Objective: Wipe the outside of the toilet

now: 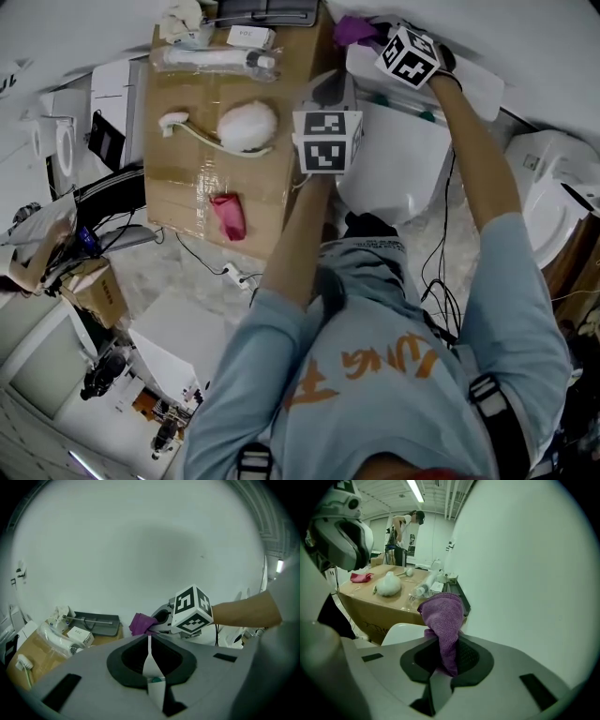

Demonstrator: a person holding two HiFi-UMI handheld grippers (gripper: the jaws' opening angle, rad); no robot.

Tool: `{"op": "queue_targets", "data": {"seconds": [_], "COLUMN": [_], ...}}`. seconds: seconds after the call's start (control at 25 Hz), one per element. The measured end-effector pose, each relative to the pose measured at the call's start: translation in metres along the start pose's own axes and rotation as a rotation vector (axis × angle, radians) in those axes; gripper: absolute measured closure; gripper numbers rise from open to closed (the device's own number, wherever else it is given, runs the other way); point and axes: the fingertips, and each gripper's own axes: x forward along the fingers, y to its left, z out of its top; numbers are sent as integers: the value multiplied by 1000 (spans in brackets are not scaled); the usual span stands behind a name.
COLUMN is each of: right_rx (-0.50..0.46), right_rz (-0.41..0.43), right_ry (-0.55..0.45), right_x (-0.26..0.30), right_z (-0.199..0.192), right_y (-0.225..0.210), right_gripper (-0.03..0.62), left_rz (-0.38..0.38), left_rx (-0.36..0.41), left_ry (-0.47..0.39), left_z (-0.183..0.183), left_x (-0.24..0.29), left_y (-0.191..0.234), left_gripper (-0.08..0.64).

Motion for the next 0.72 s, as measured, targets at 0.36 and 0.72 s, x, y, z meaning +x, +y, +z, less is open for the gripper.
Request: {"op": "queue_targets", "data": {"seconds": [0.36, 0.72], "right_rx": [74, 129], "right_rz": [82, 72], "right_ry": [84, 71], "right_x": [-17, -38], "right_z": [-21, -36], "right_y": [-1, -7], "right_gripper": [523, 523], "left_rz": [-8, -16], "left_rx": [20, 14], "left_ry": [-4, -1], "left_z": [4, 3], "left_x": [-3, -8], "left_y": [-10, -14], "left_gripper": [535, 534]}}
